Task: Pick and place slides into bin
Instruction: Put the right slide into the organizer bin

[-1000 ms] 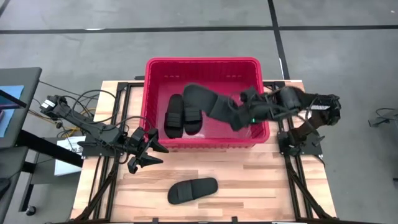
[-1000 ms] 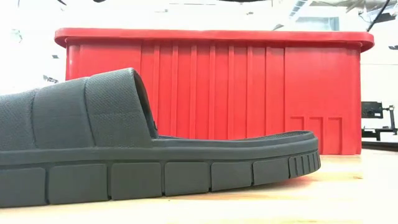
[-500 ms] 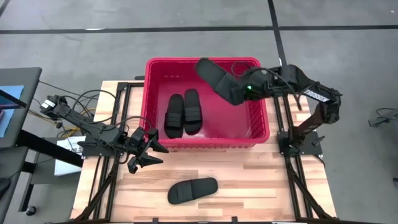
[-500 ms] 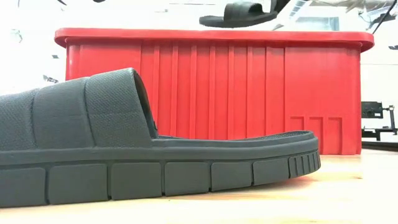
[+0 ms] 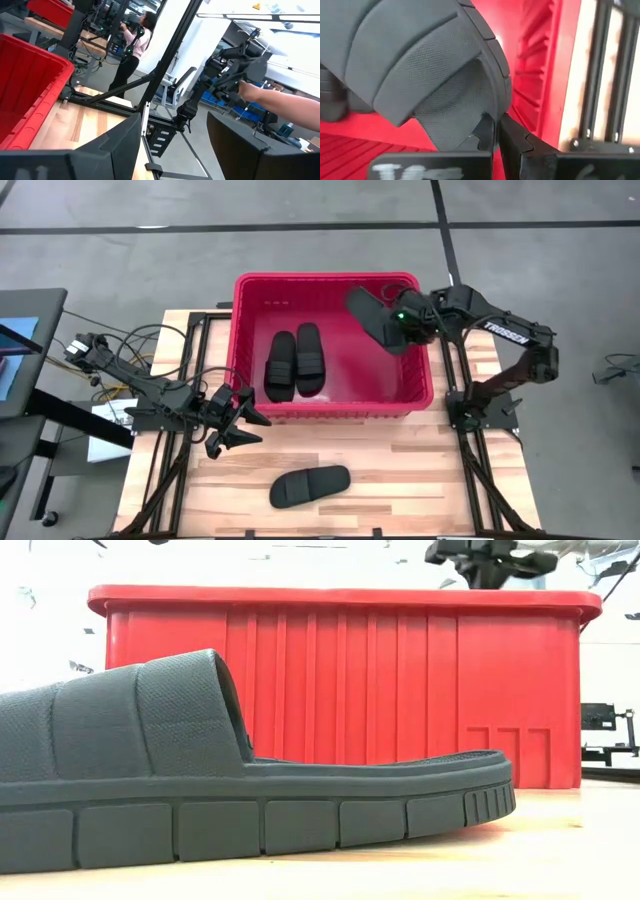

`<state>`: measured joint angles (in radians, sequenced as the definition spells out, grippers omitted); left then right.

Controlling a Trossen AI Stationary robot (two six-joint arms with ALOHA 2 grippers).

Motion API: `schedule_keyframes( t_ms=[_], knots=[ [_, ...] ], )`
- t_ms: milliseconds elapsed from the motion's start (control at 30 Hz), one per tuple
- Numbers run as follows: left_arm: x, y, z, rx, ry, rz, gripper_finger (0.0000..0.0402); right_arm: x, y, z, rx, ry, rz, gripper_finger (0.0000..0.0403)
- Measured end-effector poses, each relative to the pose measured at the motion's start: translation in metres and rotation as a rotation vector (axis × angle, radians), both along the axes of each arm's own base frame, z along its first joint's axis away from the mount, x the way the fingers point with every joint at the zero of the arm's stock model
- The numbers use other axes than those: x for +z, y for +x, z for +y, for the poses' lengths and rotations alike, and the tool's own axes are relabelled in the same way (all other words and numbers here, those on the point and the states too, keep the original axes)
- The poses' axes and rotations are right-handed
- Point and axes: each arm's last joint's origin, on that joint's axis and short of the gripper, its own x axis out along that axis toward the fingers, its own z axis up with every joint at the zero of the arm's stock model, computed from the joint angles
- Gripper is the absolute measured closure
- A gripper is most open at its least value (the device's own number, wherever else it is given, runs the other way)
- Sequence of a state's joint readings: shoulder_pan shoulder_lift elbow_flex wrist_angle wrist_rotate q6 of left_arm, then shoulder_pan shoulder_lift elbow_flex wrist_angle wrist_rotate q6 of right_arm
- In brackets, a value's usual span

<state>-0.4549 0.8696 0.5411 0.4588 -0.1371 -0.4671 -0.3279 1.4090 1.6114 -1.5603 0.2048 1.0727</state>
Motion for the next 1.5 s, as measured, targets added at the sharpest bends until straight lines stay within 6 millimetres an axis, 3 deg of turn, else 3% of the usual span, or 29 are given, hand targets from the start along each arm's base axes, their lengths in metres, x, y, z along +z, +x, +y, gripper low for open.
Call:
schedule_keyframes(
  t_ms=[400, 767, 1200, 1500],
  knots=[
    [-0.003, 0.0, 0.0, 0.001, 0.013, 0.023, 0.0184, -0.034, -0.003, 0.007, -0.146, 0.151, -0.028, 0.0403],
    [-0.005, 0.0, 0.0, 0.0, 0.025, 0.048, 0.0184, -0.044, 0.02, 0.008, -0.177, 0.183, -0.074, 0.0403],
    [-0.007, 0.0, -0.001, -0.028, 0.033, 0.061, 0.0184, -0.073, 0.046, 0.006, -0.152, 0.207, 0.056, 0.0403],
    [-0.008, 0.0, -0.001, -0.029, 0.039, 0.074, 0.0184, -0.083, 0.05, 0.003, -0.141, 0.193, 0.136, 0.0403]
  ],
)
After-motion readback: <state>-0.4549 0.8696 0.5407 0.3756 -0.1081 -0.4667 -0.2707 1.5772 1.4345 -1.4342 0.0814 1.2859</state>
